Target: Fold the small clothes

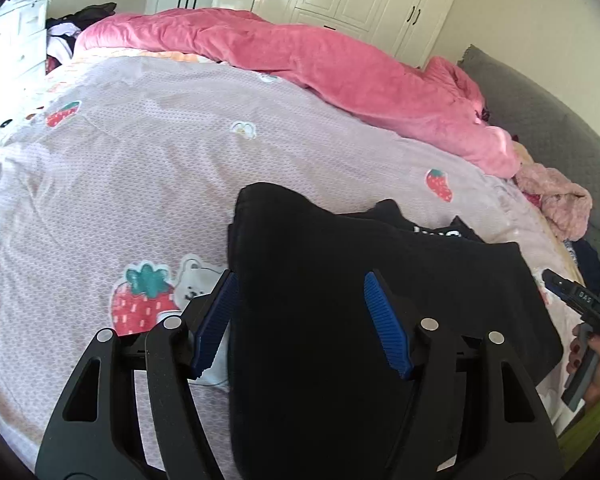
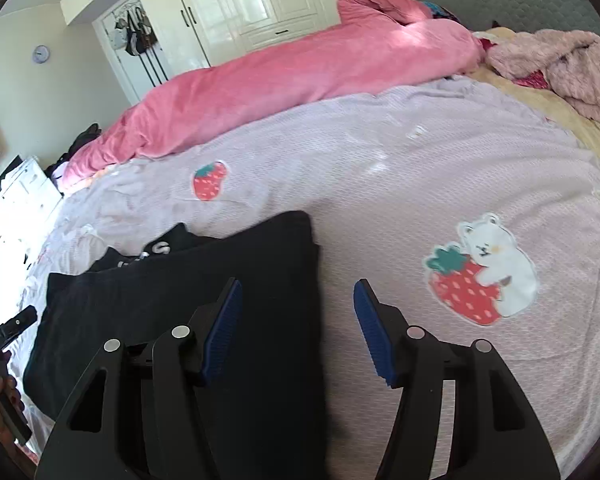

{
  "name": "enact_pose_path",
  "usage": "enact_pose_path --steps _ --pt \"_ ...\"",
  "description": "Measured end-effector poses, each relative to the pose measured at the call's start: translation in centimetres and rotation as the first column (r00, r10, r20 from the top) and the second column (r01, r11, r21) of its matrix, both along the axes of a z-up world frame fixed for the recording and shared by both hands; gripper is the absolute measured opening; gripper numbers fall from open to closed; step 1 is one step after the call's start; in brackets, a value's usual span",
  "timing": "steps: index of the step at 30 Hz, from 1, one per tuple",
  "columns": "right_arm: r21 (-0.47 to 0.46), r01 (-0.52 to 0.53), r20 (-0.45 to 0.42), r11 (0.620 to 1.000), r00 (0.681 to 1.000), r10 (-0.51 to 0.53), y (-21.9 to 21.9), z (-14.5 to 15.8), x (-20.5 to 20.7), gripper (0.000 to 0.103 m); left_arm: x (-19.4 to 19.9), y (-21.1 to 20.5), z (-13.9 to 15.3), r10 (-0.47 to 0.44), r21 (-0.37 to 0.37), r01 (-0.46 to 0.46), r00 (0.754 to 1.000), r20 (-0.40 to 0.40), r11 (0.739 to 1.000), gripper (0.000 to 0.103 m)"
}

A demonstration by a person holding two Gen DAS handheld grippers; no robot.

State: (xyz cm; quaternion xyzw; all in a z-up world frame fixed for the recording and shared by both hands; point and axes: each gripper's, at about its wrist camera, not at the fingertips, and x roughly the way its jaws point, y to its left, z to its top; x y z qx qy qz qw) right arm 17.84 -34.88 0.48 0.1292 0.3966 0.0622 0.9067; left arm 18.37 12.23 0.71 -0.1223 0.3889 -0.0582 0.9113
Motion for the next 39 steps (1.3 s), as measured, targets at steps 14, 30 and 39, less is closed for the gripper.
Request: enact_pose_path --steps 14,30,39 --pt "-0.013 -0.075 -0.042 0.997 0.996 0.075 3.0 -1.5 3.2 0.057 1.2 -1.3 -0.7 0.012 0.112 -0.008 0.999 -0.033 0.994 0.068" --pt "0.078 -0.049 -0.043 0.996 0.998 0.052 1.6 -1.5 2.4 0.011 1.8 -2.0 -1.3 0.024 0.104 -0.018 0.998 -0.054 0.994 0.065" --pt "-0.009 -0.035 0.009 0.999 0.999 0.035 1.8 -0.2 1.9 0.007 2.1 -2.5 -1.5 0.005 0.097 0.0 0.998 -0.055 0.995 0.004"
